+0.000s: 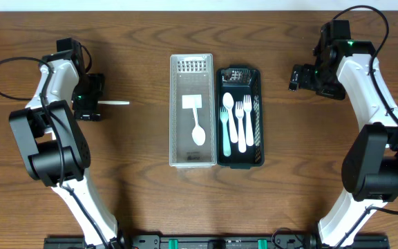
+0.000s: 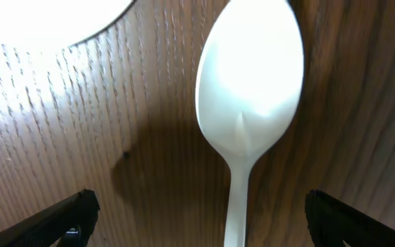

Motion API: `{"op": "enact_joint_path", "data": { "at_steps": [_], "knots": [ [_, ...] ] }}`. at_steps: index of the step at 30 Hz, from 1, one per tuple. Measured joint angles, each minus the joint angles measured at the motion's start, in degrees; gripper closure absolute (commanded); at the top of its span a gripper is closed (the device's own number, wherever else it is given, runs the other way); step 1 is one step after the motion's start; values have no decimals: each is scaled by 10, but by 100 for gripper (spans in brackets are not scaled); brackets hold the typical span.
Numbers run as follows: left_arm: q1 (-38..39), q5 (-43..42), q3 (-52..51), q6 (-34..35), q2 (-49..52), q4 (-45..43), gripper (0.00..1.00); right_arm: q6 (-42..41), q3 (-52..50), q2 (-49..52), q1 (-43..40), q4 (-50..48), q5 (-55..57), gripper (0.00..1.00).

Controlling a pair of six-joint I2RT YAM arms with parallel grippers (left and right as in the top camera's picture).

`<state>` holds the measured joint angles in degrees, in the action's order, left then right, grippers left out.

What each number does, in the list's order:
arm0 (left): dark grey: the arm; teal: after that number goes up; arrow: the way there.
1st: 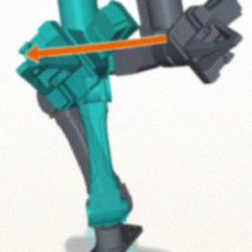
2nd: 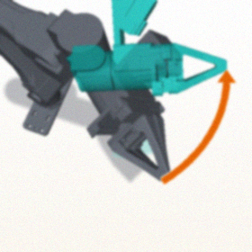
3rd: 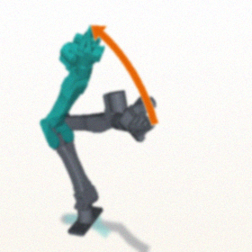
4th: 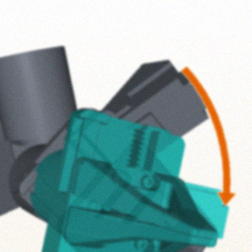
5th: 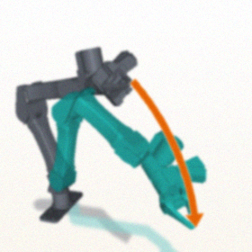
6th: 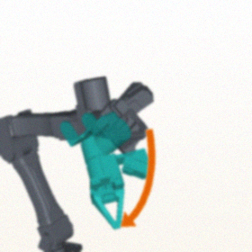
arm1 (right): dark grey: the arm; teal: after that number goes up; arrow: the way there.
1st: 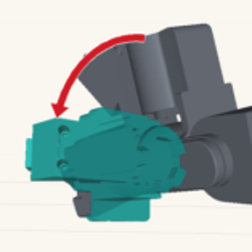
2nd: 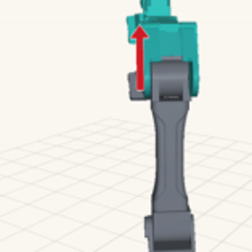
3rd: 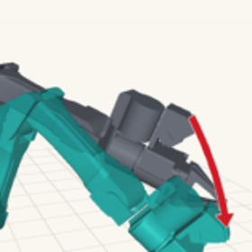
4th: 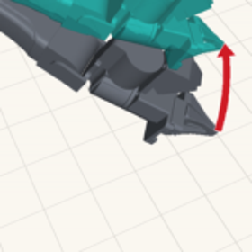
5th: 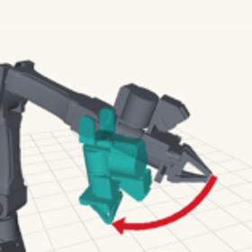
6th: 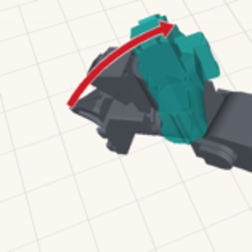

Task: Pack container
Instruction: 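Move the left gripper to the horizontal white spoon and grasp it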

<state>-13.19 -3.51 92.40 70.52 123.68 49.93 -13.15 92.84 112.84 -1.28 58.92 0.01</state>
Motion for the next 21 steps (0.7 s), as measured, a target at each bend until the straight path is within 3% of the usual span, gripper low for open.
{"op": "enact_joint_path", "data": {
  "at_steps": [21],
  "knots": [
    [0,10,7,-1,24,-2,1,0,0,0,0,7,0,1]
  ]
}}
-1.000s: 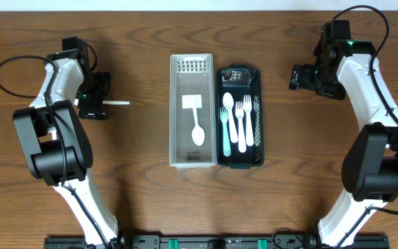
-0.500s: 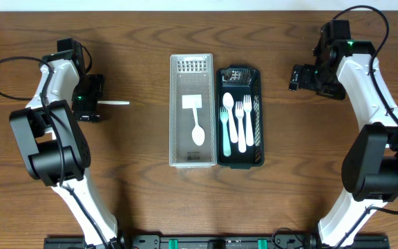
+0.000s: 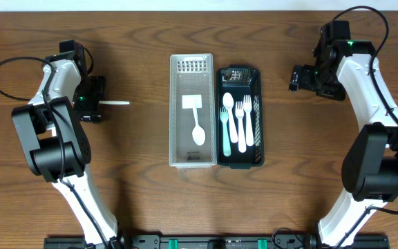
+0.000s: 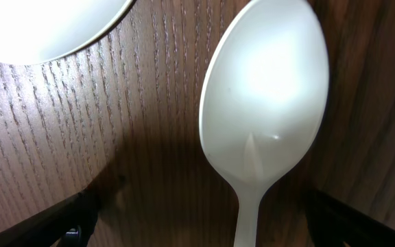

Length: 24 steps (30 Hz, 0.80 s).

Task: Pack container
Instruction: 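Move the left gripper to the horizontal white spoon and grasp it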

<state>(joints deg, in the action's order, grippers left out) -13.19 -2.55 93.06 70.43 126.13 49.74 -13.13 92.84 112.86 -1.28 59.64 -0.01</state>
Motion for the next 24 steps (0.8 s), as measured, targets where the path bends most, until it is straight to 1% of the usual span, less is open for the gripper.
{"op": "enact_joint_path", "data": {
  "at_steps": [1,2,4,6,8,10,13,17,20,21,22,23,24],
  "knots": [
    [0,0,0,-2,0,0,3,0,0,0,0,1,0,1],
    [0,0,0,-3,0,1,9,0,0,0,0,2,0,1],
    [0,0,1,-7,0,11,10,0,0,0,0,3,0,1],
    [0,0,1,-7,0,23,22,0,0,0,0,5,0,1],
    [0,0,2,-11,0,26,29,0,0,0,0,7,0,1],
    [0,0,2,-12,0,26,39,0,0,0,0,8,0,1],
    [0,0,2,-14,0,28,45,0,0,0,0,8,0,1],
    [0,0,2,-14,0,28,49,0,0,0,0,8,0,1],
    [0,0,2,-14,0,28,57,0,0,0,0,9,0,1],
    [0,0,2,-14,0,28,62,0,0,0,0,9,0,1],
    [0,0,2,-14,0,28,71,0,0,0,0,9,0,1],
    [0,0,2,-14,0,28,81,0,0,0,0,9,0,1],
    [0,0,2,-11,0,28,89,0,0,0,0,9,0,1]
  ]
}}
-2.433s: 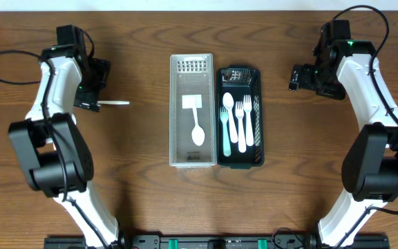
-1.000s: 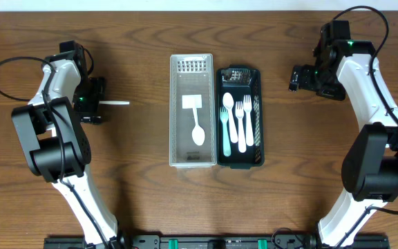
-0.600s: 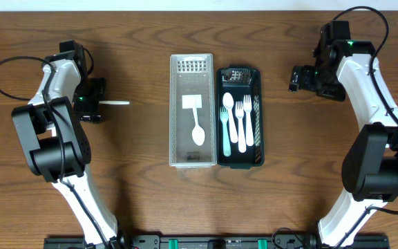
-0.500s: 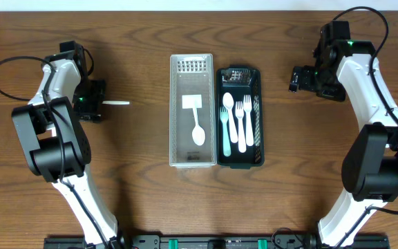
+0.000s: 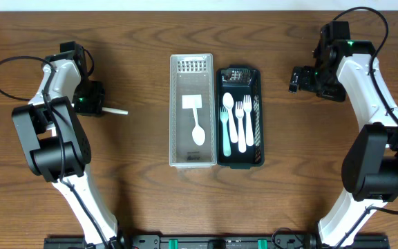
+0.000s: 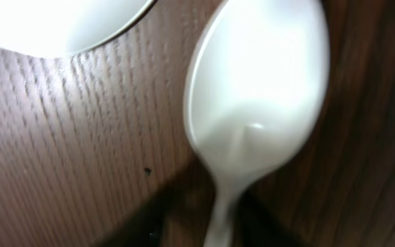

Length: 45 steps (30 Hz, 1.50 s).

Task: Pack container
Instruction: 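Move the left gripper to the horizontal white spoon and grasp it, then place the white spoon in the clear basket and release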

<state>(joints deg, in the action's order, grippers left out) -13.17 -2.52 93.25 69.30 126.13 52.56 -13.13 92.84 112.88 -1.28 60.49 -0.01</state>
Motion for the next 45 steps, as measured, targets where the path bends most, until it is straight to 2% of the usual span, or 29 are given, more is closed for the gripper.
{"op": "enact_joint_path", "data": {
  "at_steps": [13,19,24,28,37,42,45],
  "knots": [
    [0,-1,0,-8,1,1,94,0,0,0,0,0,0,1],
    [1,-25,0,-44,0,-4,94,0,0,0,0,0,0,1],
    [16,-38,0,-114,-20,-4,94,0,0,0,0,0,0,1],
    [52,-42,0,-178,-83,-2,94,0,0,0,0,0,0,1],
    [235,-31,0,-374,-284,0,94,0,0,0,0,-1,0,1],
    [327,-26,1,-498,-299,3,94,0,0,0,0,-2,0,1],
    [365,-23,1,-545,-284,3,94,0,0,0,0,-2,0,1]
  ]
}}
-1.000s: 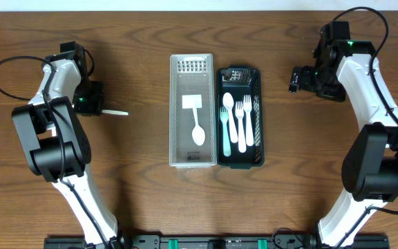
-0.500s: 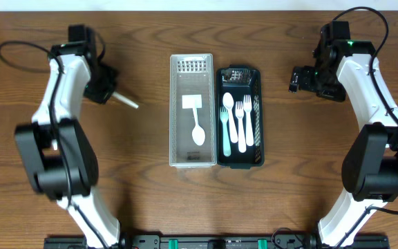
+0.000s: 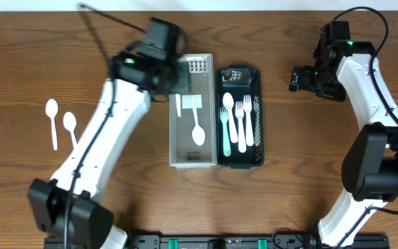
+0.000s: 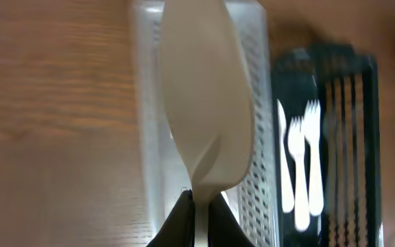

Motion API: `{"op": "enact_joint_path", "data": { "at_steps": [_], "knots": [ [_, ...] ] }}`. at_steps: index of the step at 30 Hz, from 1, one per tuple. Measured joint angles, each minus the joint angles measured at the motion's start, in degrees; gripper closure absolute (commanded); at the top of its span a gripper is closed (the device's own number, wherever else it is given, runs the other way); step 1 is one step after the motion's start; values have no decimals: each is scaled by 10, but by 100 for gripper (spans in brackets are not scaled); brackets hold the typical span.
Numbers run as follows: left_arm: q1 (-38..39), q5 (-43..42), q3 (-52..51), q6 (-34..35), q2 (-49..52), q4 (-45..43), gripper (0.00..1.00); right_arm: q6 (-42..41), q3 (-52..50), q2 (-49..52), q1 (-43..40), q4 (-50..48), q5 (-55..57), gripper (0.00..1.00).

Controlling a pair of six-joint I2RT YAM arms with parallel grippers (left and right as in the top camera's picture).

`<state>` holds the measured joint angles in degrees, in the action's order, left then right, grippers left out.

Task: Pack container
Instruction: 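Place the white spoon in the clear basket and release, then move the left gripper back and grasp a loose white spoon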

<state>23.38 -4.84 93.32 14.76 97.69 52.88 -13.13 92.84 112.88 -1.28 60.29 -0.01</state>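
My left gripper (image 3: 177, 91) is shut on the handle of a white plastic spoon (image 4: 204, 103), whose bowl fills the left wrist view above the dark fingers (image 4: 177, 223). It hangs over the left rim of the clear container (image 3: 174, 149), near its far end. Inside that container lie another white spoon (image 3: 197, 131) and a white square piece (image 3: 192, 102). Beside it the black tray (image 3: 259, 149) holds white forks (image 3: 243, 124) and a pale green utensil. My right gripper (image 3: 296, 77) hovers to the right of the tray; how its jaws stand is not visible.
Two more white spoons (image 3: 52, 114) (image 3: 70, 124) lie on the wood table (image 3: 130, 194) at the far left. The left arm stretches diagonally from the near left edge to the containers. The right arm runs along the right side.
My left gripper was low on the table at the far left, shut on the spoon. Now it holds that spoon over the clear container's left rim. Two spoons show where the arm was.
At first my left gripper stood open around a spoon's handle on the table at the far left. Then it sat lower over it, then shut on it. Now the spoon is over the clear container. The right arm has stayed put.
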Motion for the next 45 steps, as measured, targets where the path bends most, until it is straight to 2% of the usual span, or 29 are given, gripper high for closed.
{"op": "enact_joint_path", "data": {
  "at_steps": [4,9,11,12,17,22,27,32,38,45],
  "knots": [
    [34,5,0,-35,36,1,94,4,0,0,0,0,1,1],
    [37,8,0,-45,100,9,92,4,0,0,0,5,4,1],
    [37,8,0,-49,126,9,76,6,0,0,0,8,5,1],
    [37,8,0,-51,135,10,62,6,0,0,0,9,5,1],
    [37,11,0,-57,136,25,21,8,0,0,0,13,9,1],
    [23,43,0,-60,62,59,1,12,0,0,0,14,15,1],
    [-35,101,0,-54,-52,122,2,13,0,0,0,14,20,1],
    [-165,128,-1,-31,-96,148,2,15,0,0,0,14,21,1],
    [-306,128,-80,-16,-87,89,2,15,0,0,0,15,22,1],
    [-388,97,-223,-15,-80,-43,2,16,0,0,0,20,23,1]
  ]
}}
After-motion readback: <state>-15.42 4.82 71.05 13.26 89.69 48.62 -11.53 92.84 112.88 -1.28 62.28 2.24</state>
